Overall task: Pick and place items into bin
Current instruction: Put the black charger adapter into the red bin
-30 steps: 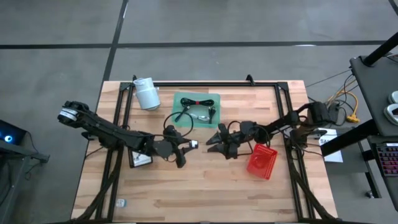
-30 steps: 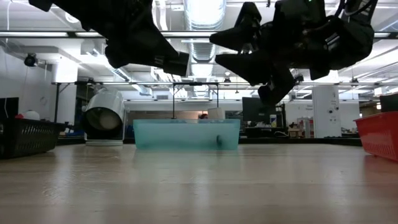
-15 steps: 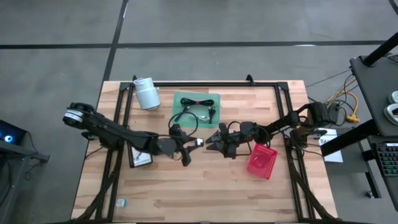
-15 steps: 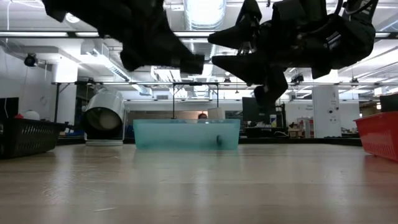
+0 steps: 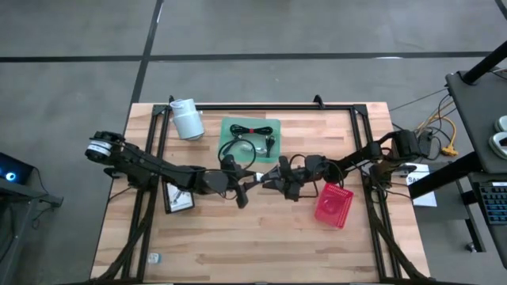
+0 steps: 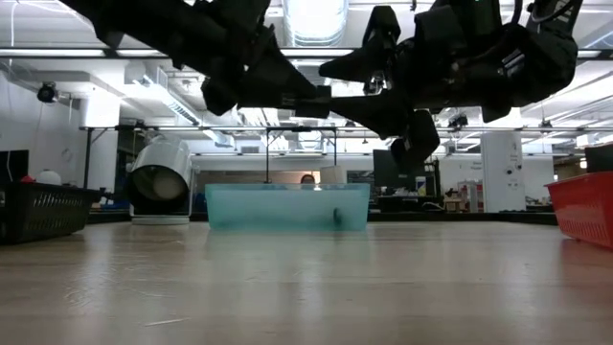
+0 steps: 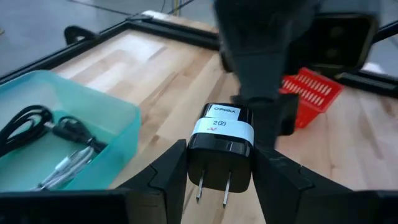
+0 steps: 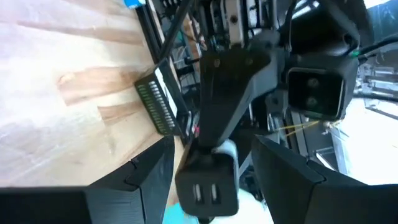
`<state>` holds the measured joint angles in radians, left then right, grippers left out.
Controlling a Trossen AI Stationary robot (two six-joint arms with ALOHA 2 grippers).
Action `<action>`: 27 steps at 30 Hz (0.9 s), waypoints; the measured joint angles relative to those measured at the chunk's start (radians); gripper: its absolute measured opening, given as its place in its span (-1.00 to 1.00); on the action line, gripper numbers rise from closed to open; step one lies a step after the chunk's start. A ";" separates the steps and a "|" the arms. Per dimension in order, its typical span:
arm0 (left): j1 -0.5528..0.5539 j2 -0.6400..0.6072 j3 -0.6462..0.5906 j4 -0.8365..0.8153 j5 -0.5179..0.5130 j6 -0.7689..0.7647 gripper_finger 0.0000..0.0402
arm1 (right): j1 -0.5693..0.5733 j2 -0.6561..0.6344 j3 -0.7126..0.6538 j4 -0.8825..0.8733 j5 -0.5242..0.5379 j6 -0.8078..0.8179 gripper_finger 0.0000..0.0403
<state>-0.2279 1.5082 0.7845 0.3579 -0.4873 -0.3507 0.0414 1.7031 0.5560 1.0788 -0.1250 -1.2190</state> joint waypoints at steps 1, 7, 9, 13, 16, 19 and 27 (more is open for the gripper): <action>0.000 0.000 0.000 0.010 0.010 0.001 -0.33 | 0.000 0.000 0.000 0.000 0.009 -0.002 0.00; 0.002 0.001 0.000 0.029 0.032 0.001 -0.33 | 0.000 0.000 0.000 -0.004 0.029 -0.012 0.00; 0.004 0.003 0.000 0.031 0.037 0.001 -0.33 | 0.001 0.000 0.000 -0.004 0.029 -0.012 0.00; 0.006 0.017 0.000 0.054 0.044 0.014 -0.33 | 0.002 0.000 0.000 -0.006 0.030 -0.012 0.00; 0.007 0.028 0.000 0.081 0.056 0.025 -0.33 | 0.002 0.000 0.000 -0.005 0.029 -0.012 0.00; 0.013 0.034 0.000 0.089 0.067 0.024 -0.33 | 0.002 0.000 0.000 -0.006 0.027 -0.012 0.00; 0.018 0.034 0.000 0.094 0.080 0.025 -0.33 | 0.007 0.000 0.000 -0.007 0.040 -0.010 -0.21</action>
<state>-0.2097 1.5421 0.7849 0.4516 -0.4078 -0.3262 0.0479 1.7031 0.5556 1.0721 -0.0850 -1.2286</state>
